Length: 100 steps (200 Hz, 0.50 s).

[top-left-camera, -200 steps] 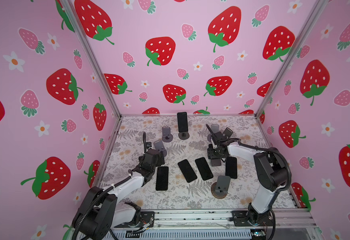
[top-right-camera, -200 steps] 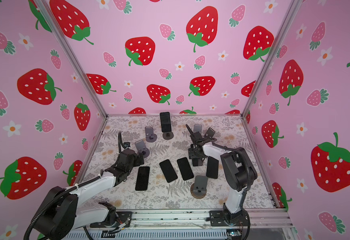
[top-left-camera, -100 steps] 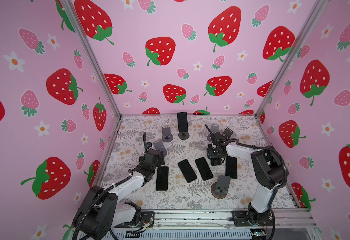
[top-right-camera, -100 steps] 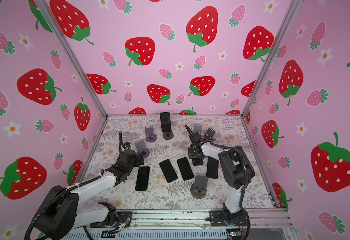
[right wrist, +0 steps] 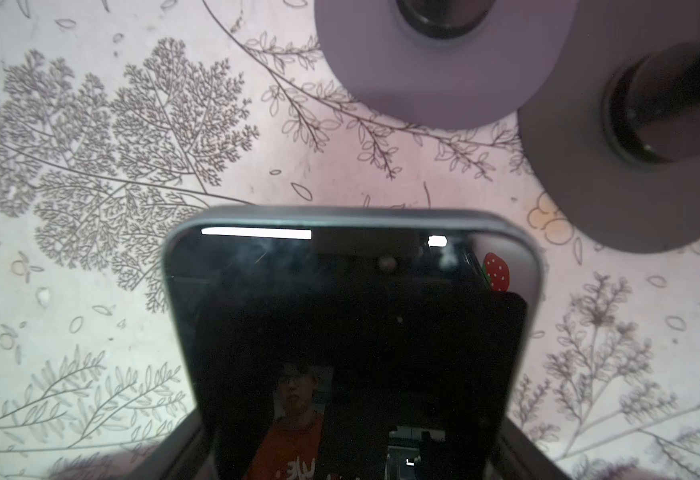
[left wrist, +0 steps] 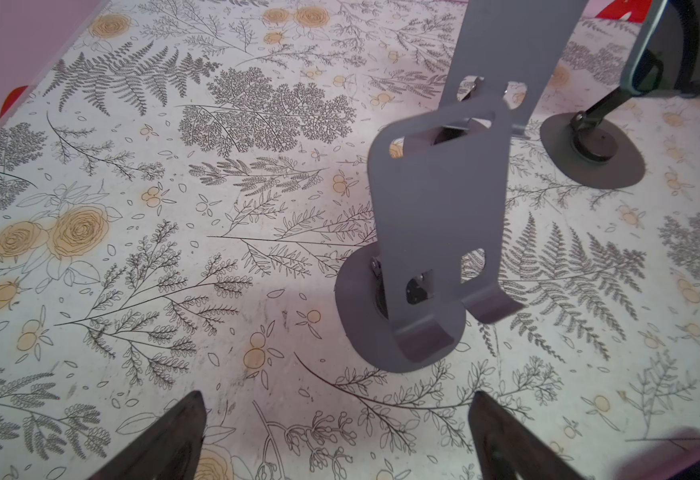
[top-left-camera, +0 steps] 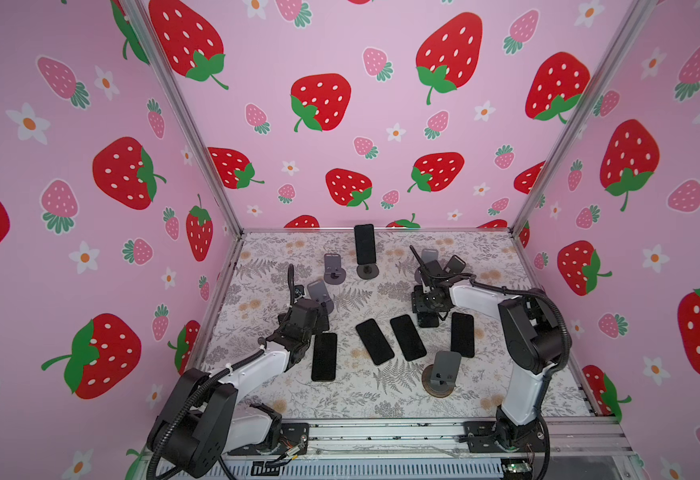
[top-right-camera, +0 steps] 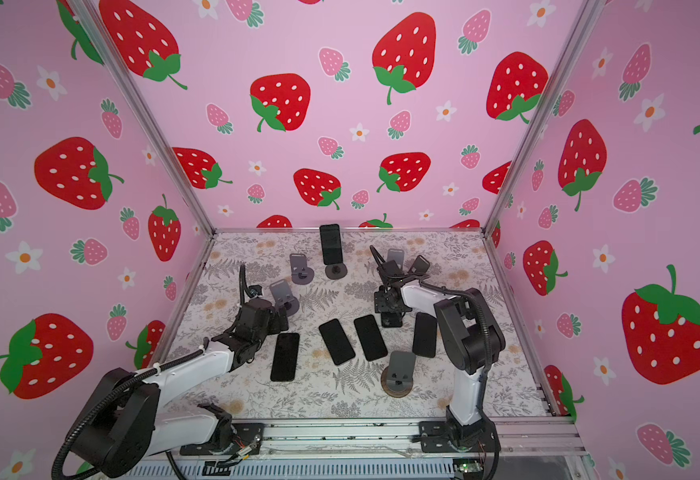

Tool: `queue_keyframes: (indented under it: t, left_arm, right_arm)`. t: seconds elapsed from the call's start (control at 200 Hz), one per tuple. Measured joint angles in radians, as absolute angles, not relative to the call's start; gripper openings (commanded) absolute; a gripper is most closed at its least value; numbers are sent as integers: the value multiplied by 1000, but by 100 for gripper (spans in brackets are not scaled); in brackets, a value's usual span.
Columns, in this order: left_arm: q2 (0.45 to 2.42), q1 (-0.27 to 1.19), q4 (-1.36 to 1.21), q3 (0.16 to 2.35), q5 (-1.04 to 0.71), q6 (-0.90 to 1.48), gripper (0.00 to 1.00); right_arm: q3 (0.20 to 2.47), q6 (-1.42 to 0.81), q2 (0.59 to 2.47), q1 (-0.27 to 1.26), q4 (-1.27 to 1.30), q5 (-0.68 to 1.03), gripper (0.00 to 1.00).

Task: Remove the phone from the phone stand
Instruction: 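Lower the held phone flat onto the table and open the right gripper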

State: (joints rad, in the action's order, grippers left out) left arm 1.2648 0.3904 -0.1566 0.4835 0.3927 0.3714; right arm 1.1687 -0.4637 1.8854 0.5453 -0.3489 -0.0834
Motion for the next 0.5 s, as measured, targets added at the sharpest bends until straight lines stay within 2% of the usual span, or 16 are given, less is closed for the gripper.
queue_keyframes:
  t: [0.14, 0.5]
  left_arm:
    - [1263, 390, -157, 484, 393, 371, 99]
    - [1263, 390, -152, 491, 401, 371, 99]
  right_arm:
    - [1183, -464, 1893, 546, -365, -88, 81]
    - [1211, -459, 1917, 548, -393, -117, 76]
